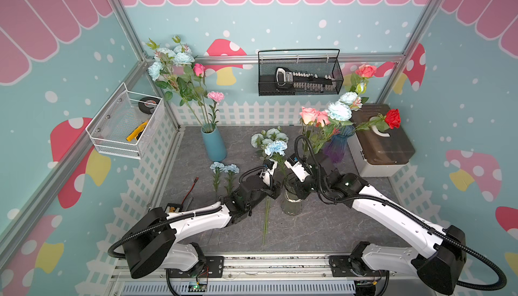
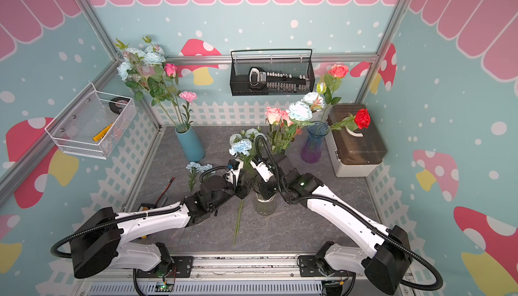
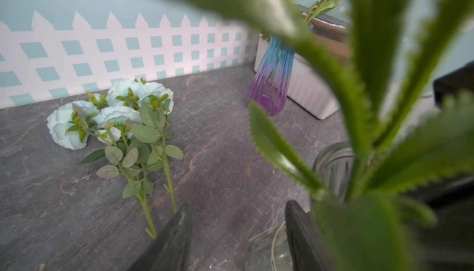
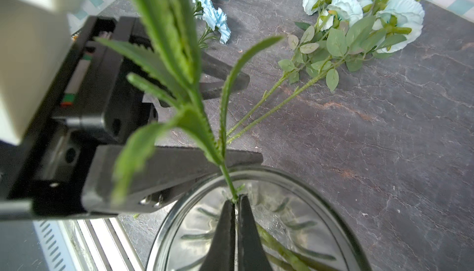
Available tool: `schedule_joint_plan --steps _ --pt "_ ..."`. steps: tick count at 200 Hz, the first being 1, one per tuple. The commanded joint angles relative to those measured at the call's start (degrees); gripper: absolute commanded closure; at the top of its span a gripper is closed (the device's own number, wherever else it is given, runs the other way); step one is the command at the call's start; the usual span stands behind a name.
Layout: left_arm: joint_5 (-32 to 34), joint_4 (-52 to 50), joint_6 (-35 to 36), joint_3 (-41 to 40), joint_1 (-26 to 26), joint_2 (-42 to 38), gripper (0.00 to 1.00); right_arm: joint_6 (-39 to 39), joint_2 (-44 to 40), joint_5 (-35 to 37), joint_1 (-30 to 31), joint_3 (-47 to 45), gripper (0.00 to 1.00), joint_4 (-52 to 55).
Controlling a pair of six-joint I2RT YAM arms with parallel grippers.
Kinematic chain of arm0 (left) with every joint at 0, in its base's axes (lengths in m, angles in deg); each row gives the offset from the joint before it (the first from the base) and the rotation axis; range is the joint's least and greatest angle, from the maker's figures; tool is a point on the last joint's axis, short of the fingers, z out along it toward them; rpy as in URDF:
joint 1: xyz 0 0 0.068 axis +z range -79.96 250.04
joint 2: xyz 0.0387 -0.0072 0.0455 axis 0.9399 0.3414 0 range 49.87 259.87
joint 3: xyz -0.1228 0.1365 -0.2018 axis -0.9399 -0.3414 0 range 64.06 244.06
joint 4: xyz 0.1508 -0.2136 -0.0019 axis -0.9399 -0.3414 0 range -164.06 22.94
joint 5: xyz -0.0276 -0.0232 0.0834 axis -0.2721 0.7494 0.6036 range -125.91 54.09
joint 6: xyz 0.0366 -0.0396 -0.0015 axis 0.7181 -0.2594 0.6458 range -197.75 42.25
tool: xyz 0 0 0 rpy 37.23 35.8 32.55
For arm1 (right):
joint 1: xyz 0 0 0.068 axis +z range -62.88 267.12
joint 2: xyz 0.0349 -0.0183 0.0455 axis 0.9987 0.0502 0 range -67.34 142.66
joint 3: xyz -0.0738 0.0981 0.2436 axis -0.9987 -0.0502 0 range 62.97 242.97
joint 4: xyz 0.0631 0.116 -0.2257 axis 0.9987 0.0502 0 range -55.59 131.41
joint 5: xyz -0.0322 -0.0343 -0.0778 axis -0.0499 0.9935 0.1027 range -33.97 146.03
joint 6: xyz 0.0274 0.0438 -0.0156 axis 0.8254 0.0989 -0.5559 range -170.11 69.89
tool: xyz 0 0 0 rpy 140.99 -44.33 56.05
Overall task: Pick out blue flowers from the vase
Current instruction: Pick up the flower from the vase.
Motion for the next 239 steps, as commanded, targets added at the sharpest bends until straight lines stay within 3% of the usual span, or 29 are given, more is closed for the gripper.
schedule_joint_plan --steps 1,116,190,239 --pt "-3.2 1.6 1.4 1.9 -2.0 0.1 0.42 0.2 -2.3 -1.8 0.3 -0.2 1.00 -4.9" --pt "0.5 1.4 2.1 -1.1 -1.9 -4.9 0.41 0.3 -6.2 0.9 0.3 -0.2 1.00 -6.7" --pt "-1.5 2.6 1.2 -1.5 -1.9 -5.5 0.41 0.3 -4.4 -0.4 0.3 -2.6 1.00 -6.7" --pt "-1.3 2.9 1.0 -1.9 -1.9 -5.9 0.41 0.2 -3.5 -0.6 0.3 -3.5 0.87 -6.4"
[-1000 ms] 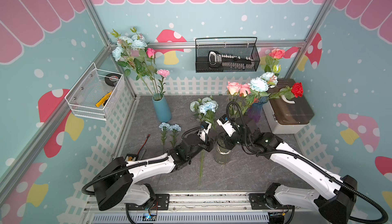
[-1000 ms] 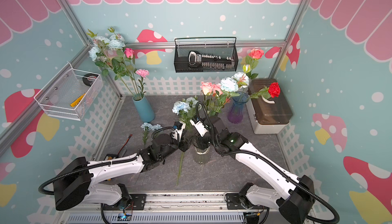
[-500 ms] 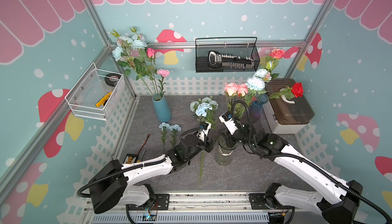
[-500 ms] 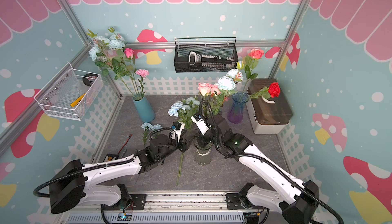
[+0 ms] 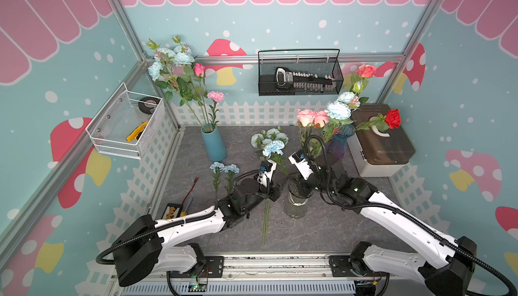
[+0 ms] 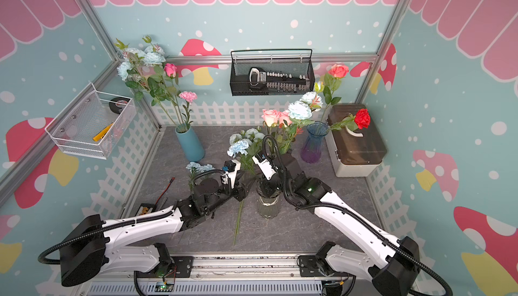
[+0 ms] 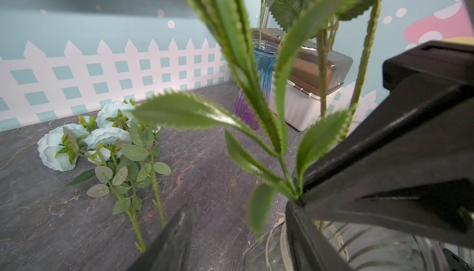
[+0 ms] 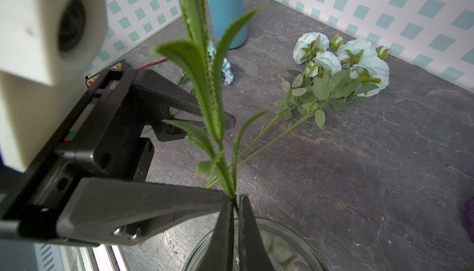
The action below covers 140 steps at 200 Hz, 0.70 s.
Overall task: Pick out blue flowers from the vase
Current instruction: Pick up the flower from the vase.
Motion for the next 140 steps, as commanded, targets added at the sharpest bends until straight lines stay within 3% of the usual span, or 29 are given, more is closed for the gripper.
schedule_joint_plan --steps 1,49,99,140 --pt "-0.7 2.1 0.1 -0.3 -0.3 -0.3 0.41 -0.1 1.2 -0.9 0.3 -1.2 0.87 -0.2" --pt "-0.6 2.2 0.2 -0.4 -0.3 -0.4 0.41 0.1 2.6 -2.2 0.2 -1.7 0.83 0.1" --pt "-0.4 2.4 0.2 -0.6 -0.3 -0.5 0.41 -0.1 2.1 -1.9 0.3 -0.9 1.00 -0.2" --pt "-0.3 2.3 0.2 -0.7 -0.3 -0.8 0.41 -0.5 0.4 -1.7 0.3 1.9 1.00 0.4"
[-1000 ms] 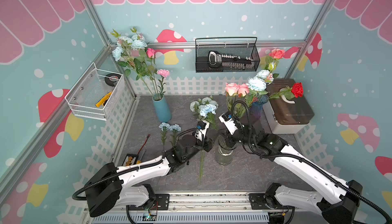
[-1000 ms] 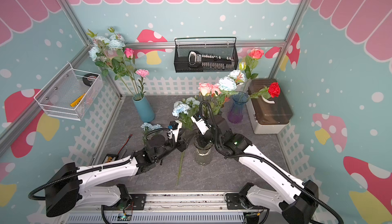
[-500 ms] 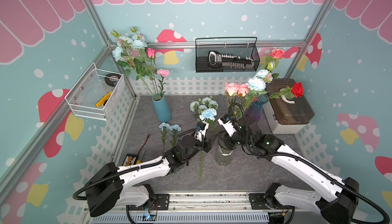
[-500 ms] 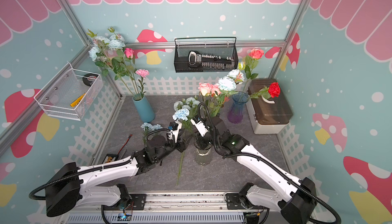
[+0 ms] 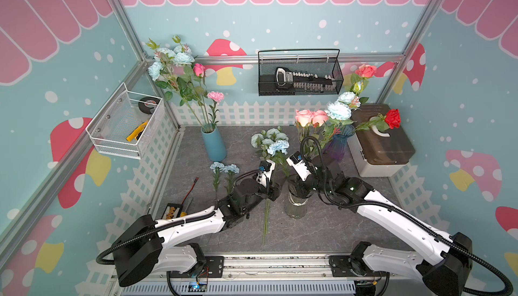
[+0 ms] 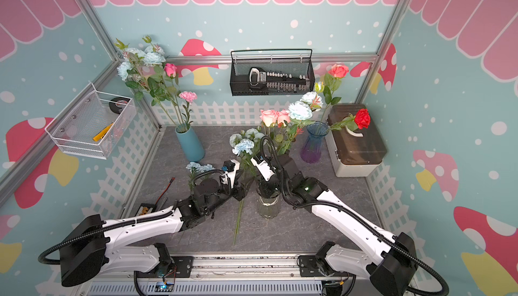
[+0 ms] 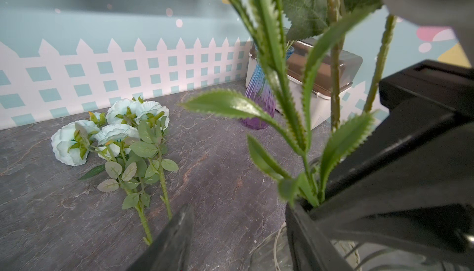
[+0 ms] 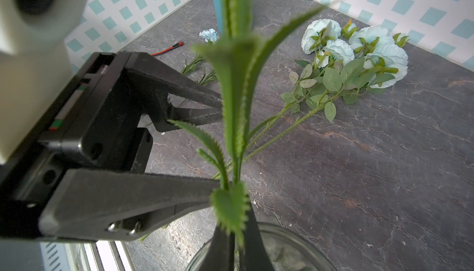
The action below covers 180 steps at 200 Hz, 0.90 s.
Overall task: Pick out blue flowers from the vase
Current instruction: Pick up the flower from the vase.
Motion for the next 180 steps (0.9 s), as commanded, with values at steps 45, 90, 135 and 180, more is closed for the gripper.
schedule_joint_plan --steps 45,90,135,180 --pt "-1.3 2.0 0.3 -0.7 -0.5 -2.2 0.41 -2.5 -2.2 0.8 0.2 8.5 1.00 2.8" --pt "-2.2 -2.6 1.2 -0.2 -0.5 -9.7 0.37 -4.0 -2.7 1.0 0.3 15.8 1.00 5.0" --pt "-6.4 -17.1 4.1 6.8 0.3 -22.2 0.31 -5.6 -2.6 -0.9 0.3 24.3 1.00 7.7" --pt "-18.3 -27.6 4.6 16.6 2.0 -25.8 0.29 -4.1 -1.0 -8.6 0.3 30.5 1.00 7.9"
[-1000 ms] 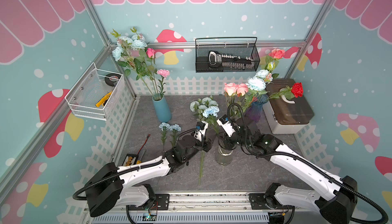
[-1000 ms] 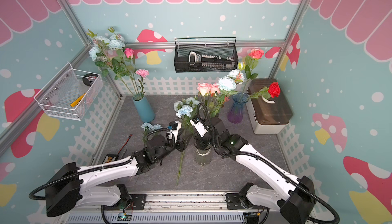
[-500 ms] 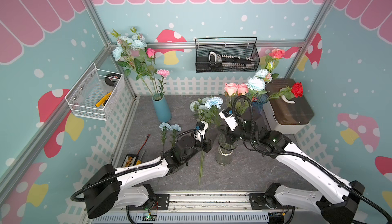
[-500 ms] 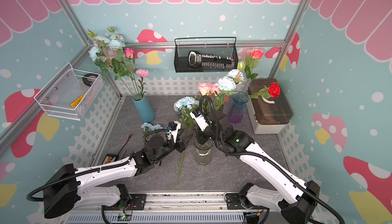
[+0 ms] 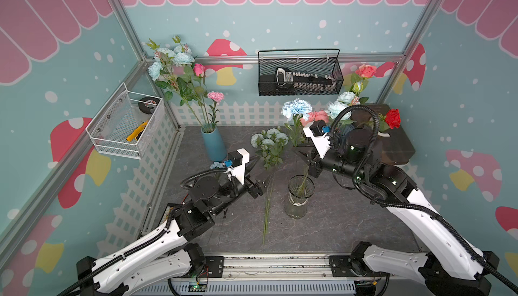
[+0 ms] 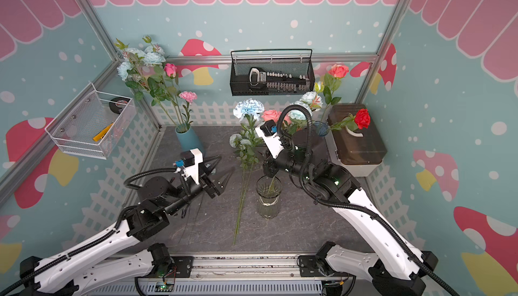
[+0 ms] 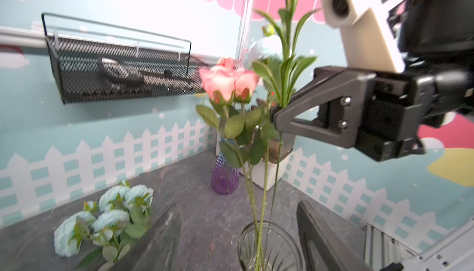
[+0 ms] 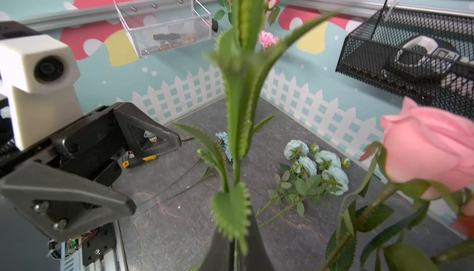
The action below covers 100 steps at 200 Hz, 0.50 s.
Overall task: Pick out blue flowers from the vase
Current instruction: Pick up the flower from the vase.
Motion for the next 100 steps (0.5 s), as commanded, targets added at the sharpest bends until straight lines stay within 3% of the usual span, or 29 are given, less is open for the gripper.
schedule_joint_plan --steps 1,50,100 --pt "-9.1 -8.7 1.8 4.2 0.9 -0.5 0.29 0.0 0.8 -6.2 0.3 2.8 1.00 0.8" --pt "-17.3 -11.5 1.5 6.6 2.0 3.2 0.31 6.0 4.2 -21.9 0.3 2.0 1.00 -3.5" --pt "-20.0 -11.8 1.0 7.1 3.0 5.4 0.42 9.7 5.3 -28.9 0.3 -0.8 1.00 -6.9"
